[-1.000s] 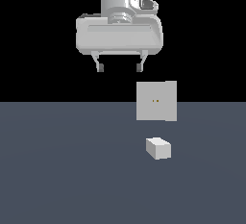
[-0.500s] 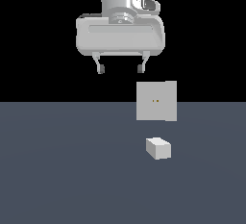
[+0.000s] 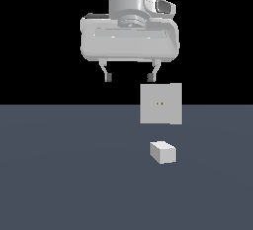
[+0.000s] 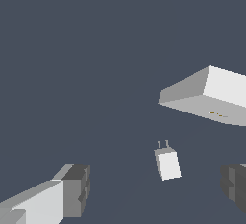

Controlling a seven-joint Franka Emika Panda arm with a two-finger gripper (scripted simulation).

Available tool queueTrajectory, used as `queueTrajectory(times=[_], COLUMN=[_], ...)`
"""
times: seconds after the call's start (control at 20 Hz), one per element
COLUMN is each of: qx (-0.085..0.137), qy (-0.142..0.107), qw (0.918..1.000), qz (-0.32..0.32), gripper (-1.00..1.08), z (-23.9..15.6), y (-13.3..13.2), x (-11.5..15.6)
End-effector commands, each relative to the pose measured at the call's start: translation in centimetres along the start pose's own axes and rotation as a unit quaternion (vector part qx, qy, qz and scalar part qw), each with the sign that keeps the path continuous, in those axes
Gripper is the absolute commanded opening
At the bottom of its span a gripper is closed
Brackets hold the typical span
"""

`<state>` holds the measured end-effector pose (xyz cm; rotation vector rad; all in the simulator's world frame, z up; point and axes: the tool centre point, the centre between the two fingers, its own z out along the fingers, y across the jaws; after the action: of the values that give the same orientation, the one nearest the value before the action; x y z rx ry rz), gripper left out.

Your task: Plug the charger into the wall socket.

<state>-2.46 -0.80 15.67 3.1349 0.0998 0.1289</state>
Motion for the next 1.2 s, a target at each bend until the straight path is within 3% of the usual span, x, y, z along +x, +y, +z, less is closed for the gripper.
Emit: queueTrajectory(times=[0.0, 1.15], qx=[0.001, 0.016], qy=[0.012, 0.123], qw=[0.9999, 0.9899], qz=[-0.007, -0.069], gripper=[1.0, 1.0], z=[0.7, 7.5], y=[0.5, 4.6], x=[-0.7, -4.9])
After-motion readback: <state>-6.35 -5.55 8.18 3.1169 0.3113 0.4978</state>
